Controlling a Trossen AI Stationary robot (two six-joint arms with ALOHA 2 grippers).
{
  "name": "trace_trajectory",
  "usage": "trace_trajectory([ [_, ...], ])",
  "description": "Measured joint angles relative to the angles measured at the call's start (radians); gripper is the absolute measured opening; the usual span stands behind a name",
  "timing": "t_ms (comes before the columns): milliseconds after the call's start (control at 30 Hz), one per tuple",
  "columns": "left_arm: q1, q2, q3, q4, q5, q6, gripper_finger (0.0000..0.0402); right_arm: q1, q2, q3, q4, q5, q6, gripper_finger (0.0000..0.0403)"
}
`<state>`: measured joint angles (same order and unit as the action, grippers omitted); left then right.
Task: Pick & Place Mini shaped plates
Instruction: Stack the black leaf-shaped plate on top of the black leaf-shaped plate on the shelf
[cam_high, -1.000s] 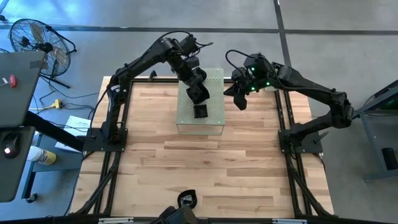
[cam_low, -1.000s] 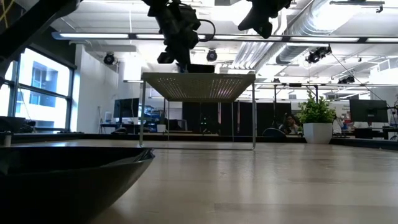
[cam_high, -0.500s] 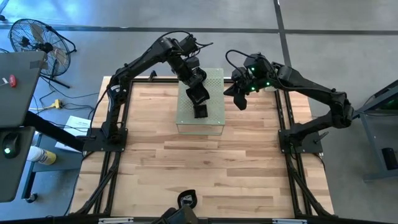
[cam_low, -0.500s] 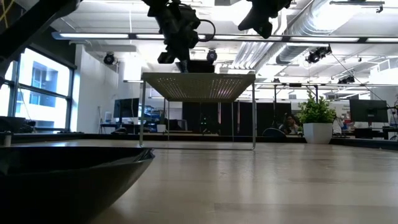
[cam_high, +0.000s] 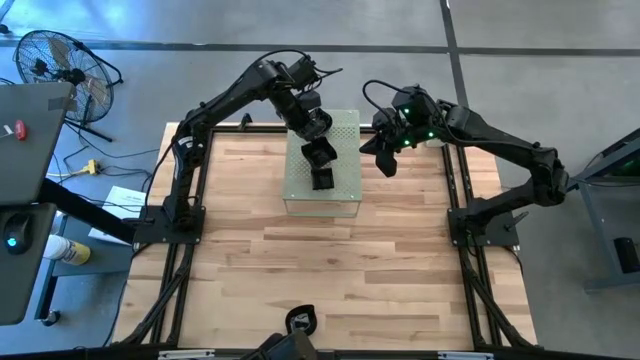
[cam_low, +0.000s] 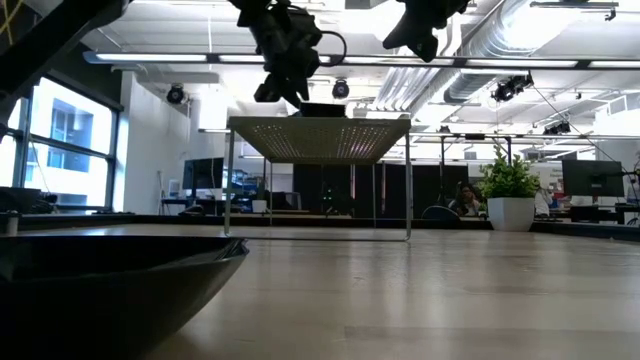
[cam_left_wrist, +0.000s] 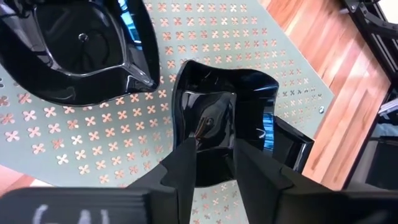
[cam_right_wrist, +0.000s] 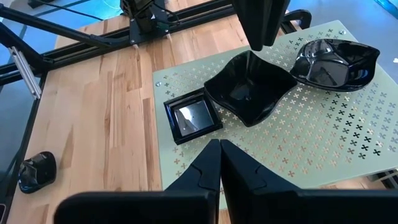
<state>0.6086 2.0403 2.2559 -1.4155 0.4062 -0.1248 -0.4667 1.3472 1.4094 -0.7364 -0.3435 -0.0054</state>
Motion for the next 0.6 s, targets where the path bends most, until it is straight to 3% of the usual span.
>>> trace_trajectory([
  [200,0.000,-0.001,0.000,0.000,-0.005,0.040,0.0110,0.000,0.000,0.000,0.000,0.000,-0.004,0.0003],
  [333,-0.001,-0.018,0.001,0.001,-0.067,0.050,0.0105,-0.001,0.000,-0.001,0.005,0.000,-0.058,0.0002],
  [433,-0.021,-0.048,0.002,0.033,-0.106,0.066,0.0074,-0.015,-0.013,-0.064,0.126,-0.044,-0.053,0.0002],
  [600,-0.068,-0.107,0.002,0.159,-0.138,0.096,0.0007,-0.025,-0.075,-0.284,0.439,-0.137,0.064,0.0001],
])
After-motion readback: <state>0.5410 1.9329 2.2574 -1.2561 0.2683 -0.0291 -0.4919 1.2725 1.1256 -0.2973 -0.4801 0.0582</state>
